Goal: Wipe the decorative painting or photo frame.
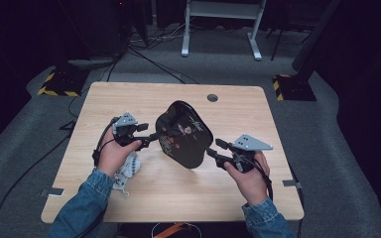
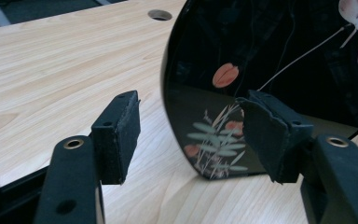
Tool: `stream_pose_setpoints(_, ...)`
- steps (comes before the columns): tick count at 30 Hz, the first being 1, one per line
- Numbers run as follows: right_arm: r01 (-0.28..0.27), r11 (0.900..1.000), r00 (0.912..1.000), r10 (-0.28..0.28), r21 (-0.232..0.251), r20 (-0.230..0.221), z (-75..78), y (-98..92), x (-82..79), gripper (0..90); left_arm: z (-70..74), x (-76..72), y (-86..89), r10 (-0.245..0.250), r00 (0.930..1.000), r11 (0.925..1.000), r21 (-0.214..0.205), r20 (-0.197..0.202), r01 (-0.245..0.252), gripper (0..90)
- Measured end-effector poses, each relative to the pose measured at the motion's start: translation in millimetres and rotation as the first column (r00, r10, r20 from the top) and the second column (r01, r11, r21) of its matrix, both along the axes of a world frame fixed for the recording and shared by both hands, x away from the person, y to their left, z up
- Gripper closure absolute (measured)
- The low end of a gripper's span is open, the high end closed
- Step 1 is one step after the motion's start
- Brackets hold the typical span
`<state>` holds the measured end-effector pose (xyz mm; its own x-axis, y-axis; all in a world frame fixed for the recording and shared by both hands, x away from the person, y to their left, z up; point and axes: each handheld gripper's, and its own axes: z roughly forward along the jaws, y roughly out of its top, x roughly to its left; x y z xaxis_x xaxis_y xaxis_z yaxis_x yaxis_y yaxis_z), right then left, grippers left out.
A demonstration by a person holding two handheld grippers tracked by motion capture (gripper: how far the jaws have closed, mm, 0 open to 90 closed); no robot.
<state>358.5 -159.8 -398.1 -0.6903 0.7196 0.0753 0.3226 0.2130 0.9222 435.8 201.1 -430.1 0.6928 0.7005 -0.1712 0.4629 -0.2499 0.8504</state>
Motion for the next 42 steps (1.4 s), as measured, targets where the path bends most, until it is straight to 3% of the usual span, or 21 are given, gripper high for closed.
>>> stream_pose_setpoints(4,0.013,0.9999,0.9999,-0.013,-0.002,-0.008,-2.3,5.0,-0.5,49.8,-2.8,9.6,-4.4,-0.017,0.9998,0.9998,-0.009,0.005,0.017,35.2)
stream_pose_setpoints(7,0.025,0.9996,0.9996,-0.025,-0.011,-0.012,-3.5,7.1,0.2,49.5,-8.8,15.2,-4.6,-0.044,0.9990,0.9982,-0.042,0.003,0.044,34.3)
stream_pose_setpoints(14,0.028,0.9995,0.9993,-0.028,-0.013,-0.023,-6.0,15.4,4.5,48.6,-15.8,18.4,-7.5,-0.080,0.9968,0.9953,-0.054,-0.003,0.080,32.8)
stream_pose_setpoints(22,0.018,0.9997,0.9995,-0.019,-0.015,-0.025,-7.5,21.5,7.2,48.0,-17.0,21.0,-15.9,-0.117,0.9929,0.9927,-0.028,0.022,0.118,30.0)
stream_pose_setpoints(32,0.019,0.9994,0.9995,-0.020,-0.028,-0.024,-9.5,28.2,7.7,47.6,-25.0,25.2,-23.7,-0.143,0.9897,0.9897,0.010,-0.001,0.143,25.2)
stream_pose_setpoints(40,0.039,0.9988,0.9990,-0.040,-0.029,-0.018,-8.2,29.3,5.8,48.2,-23.8,25.9,-19.6,-0.143,0.9896,0.9897,-0.002,0.011,0.143,27.3)
stream_pose_setpoints(42,0.054,0.9979,0.9985,-0.054,-0.035,-0.007,-6.4,26.6,5.4,51.2,-22.7,25.9,-18.9,-0.138,0.9904,0.9902,-0.021,0.008,0.138,27.2)
